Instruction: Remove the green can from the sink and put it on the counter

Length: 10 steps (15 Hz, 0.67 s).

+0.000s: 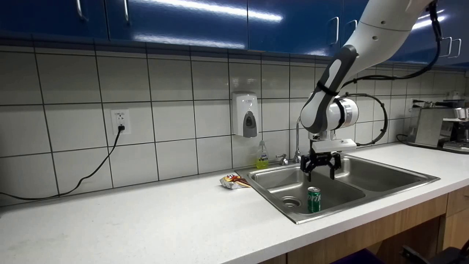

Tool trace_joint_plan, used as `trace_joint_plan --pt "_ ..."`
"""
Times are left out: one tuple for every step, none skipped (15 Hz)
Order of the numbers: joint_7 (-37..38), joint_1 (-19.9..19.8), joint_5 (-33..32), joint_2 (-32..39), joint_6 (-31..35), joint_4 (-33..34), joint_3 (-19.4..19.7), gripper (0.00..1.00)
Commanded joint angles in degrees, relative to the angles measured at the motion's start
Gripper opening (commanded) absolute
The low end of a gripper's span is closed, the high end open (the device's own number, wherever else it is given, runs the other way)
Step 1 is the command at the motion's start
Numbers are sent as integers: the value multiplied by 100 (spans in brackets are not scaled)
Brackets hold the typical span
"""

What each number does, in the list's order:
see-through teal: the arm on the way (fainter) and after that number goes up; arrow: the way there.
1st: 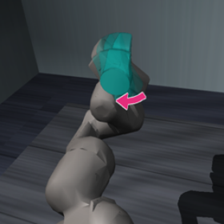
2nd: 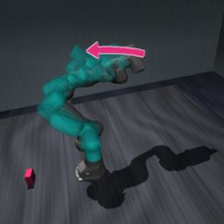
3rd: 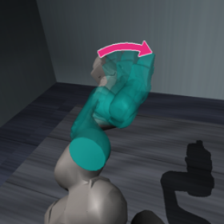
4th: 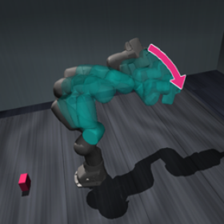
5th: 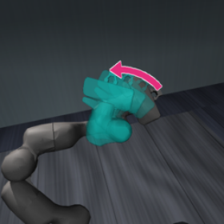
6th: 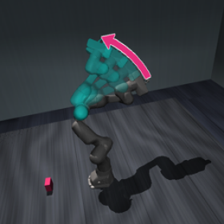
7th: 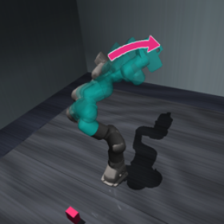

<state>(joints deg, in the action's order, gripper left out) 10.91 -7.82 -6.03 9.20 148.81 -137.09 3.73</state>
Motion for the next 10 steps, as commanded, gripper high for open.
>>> trace_joint_plan --pt "-445 30 398 649 -93 707 66 100" --pt "-520 13 510 787 -106 844 55 100" --pt "-620 -15 642 929 -128 990 32 100" --pt "-631 -15 696 1058 -152 1123 47 100" --pt "-678 -31 782 1186 -156 1248 37 100" --pt "-693 -38 823 1295 -162 1362 44 100" --pt "-706 -45 855 1403 -181 1477 56 100" --pt "-726 -56 877 1495 -190 1575 66 100" --pt "-718 -60 875 1574 -208 1661 92 100" --pt "-724 -74 887 1640 -227 1737 104 100"
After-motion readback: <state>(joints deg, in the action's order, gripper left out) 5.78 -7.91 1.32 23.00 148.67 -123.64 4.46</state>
